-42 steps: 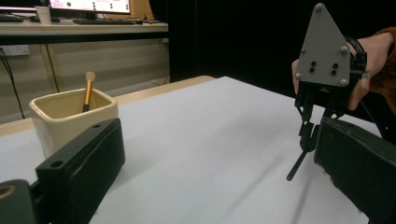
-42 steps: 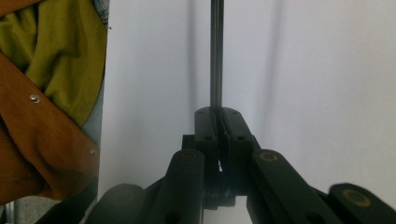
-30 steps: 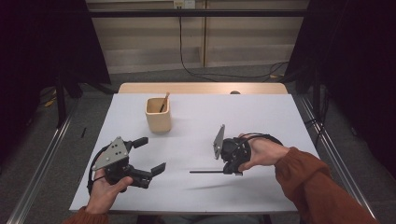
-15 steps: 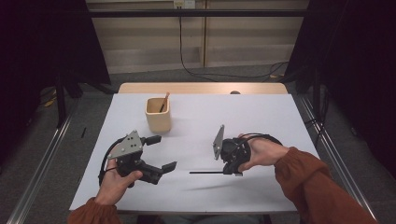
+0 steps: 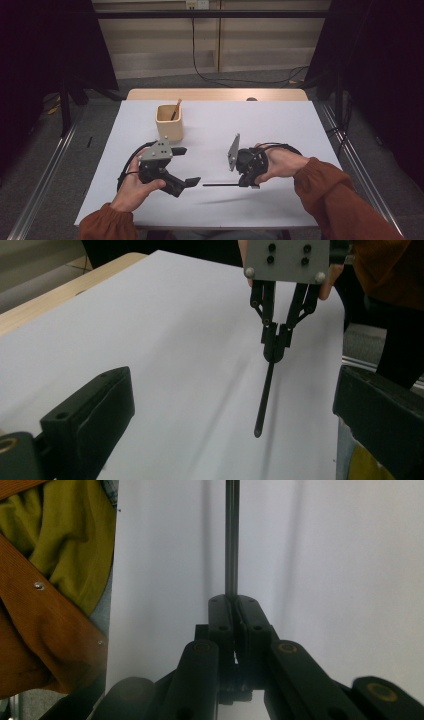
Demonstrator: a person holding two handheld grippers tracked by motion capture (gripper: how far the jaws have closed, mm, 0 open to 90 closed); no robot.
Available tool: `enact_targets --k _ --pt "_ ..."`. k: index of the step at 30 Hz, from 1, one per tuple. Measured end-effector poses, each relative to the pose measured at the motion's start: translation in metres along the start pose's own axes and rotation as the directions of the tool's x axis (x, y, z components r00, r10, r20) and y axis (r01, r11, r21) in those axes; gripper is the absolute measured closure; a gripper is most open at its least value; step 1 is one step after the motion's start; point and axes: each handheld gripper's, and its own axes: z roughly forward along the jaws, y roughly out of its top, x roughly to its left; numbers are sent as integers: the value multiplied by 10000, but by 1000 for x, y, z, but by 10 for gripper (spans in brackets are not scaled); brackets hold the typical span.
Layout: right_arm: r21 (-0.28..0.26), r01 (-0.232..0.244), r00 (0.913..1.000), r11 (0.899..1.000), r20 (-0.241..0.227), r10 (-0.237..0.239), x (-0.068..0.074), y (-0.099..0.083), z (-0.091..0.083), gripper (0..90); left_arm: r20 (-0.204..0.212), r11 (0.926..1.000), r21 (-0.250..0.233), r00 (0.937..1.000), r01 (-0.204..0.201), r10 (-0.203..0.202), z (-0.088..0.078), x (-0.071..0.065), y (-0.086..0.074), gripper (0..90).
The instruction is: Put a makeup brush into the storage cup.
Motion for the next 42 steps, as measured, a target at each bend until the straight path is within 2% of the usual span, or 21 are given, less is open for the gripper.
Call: enact_targets --k 5,9,13,15,18,21,22,23,26,31,33,35,37,39,41,42 --pt "-4 61 10000 10000 -16 -61 0 0 0 857 672 9981 593 9976 137 -177 7 5 3 31" --pt "82 -58 10000 9999 -53 58 0 1 -1 857 902 9926 1217 9958 23 -134 13 8 4 31" --pt "271 65 9999 9996 -78 -63 -1 3 -1 858 1196 9794 1997 9928 -306 67 19 8 6 43" --pt "316 68 9999 9995 -76 -66 0 4 -1 857 1278 9755 2167 9918 -365 87 22 8 7 46" --pt "395 142 9999 9991 -80 -139 0 6 -1 857 1405 9659 2540 9900 -498 141 27 7 6 53" --pt "380 175 9998 9991 -81 -172 0 7 -1 858 1547 9546 2899 9877 -685 239 31 9 5 57" --pt "434 229 9997 9988 -61 -227 0 8 -1 857 1593 9524 2983 9871 -629 154 33 9 5 57" --pt "492 233 9997 9985 -64 -230 0 8 -1 858 1631 9466 3125 9862 -798 292 33 10 6 57" --pt "560 184 9998 9983 -102 -179 0 9 -1 857 1793 9349 3437 9834 -885 272 35 10 7 57" --pt "629 244 9996 9977 -137 -236 -1 11 1 857 1838 9155 3865 9821 -1117 422 40 7 8 74" --pt "669 246 9996 9975 -141 -237 0 12 2 857 1913 9042 4081 9803 -1256 498 43 6 8 79" --pt "744 268 9995 9969 -163 -256 0 12 1 857 1974 8971 4243 9795 -1230 409 45 6 7 91" --pt "753 286 9995 9967 -159 -275 0 12 1 857 2131 8868 4464 9767 -1198 247 47 7 7 130" --pt "731 300 9994 9969 -172 -289 0 12 2 857 2172 8817 4565 9759 -1192 194 49 6 6 143" --pt "772 318 9994 9965 -173 -305 0 13 2 857 2165 8677 4828 9762 -1187 131 52 4 5 169" --pt "835 317 9993 9960 -224 -299 0 13 2 857 2187 8646 4890 9758 -1157 69 52 4 5 174"
